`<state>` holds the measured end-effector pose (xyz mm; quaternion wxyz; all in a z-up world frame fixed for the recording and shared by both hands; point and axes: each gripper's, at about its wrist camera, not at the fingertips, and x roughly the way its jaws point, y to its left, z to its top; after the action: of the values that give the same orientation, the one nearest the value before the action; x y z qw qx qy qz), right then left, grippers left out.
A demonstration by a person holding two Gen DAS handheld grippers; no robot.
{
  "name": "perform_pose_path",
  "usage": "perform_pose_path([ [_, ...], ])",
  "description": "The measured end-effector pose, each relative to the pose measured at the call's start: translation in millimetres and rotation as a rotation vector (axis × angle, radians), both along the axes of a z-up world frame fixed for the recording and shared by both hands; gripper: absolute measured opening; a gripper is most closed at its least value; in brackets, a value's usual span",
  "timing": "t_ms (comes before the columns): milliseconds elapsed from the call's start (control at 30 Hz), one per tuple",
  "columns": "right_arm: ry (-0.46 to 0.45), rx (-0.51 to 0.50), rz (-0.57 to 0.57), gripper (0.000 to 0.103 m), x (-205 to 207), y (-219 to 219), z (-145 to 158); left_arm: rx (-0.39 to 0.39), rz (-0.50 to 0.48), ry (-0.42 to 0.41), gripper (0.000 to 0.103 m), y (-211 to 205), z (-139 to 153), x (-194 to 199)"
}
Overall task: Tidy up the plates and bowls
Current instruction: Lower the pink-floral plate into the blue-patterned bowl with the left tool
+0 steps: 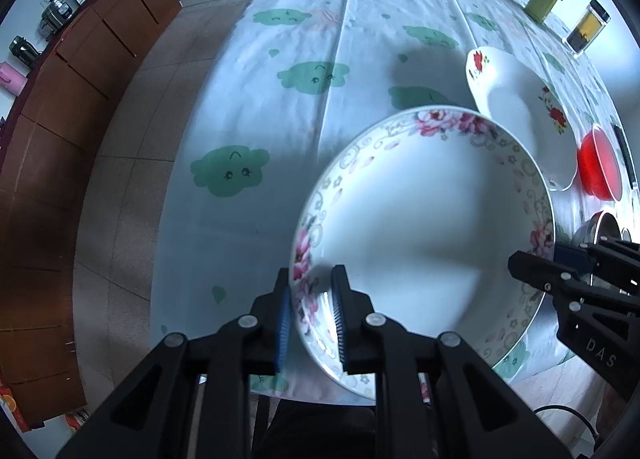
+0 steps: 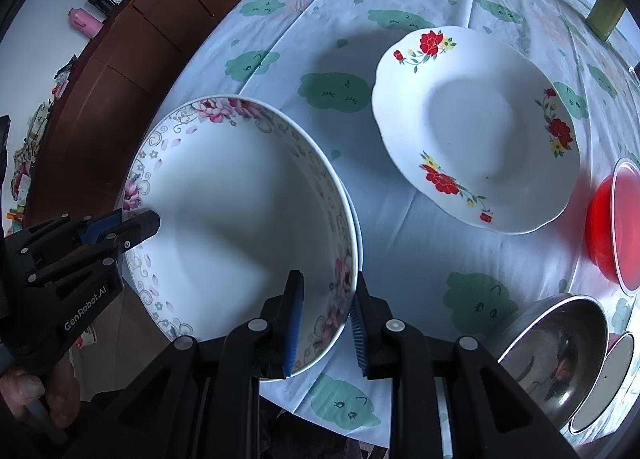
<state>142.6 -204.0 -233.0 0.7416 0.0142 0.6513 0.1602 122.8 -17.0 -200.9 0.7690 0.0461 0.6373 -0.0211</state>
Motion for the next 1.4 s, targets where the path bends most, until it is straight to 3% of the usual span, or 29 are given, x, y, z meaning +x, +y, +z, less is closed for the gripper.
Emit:
perform_pose_path([
  [833,-0.004,-0.003,0.015,0.025,2.6,3.0,-1.9,0.011,0.012,0.030,0.017,1.7,-18.5,5.4],
  [1400,-0.057,-0.063,0.055,0.025,-0.2,9.5,-0.7,0.028,0.008,0.038,0.017,0.9,-22.9,5.2],
])
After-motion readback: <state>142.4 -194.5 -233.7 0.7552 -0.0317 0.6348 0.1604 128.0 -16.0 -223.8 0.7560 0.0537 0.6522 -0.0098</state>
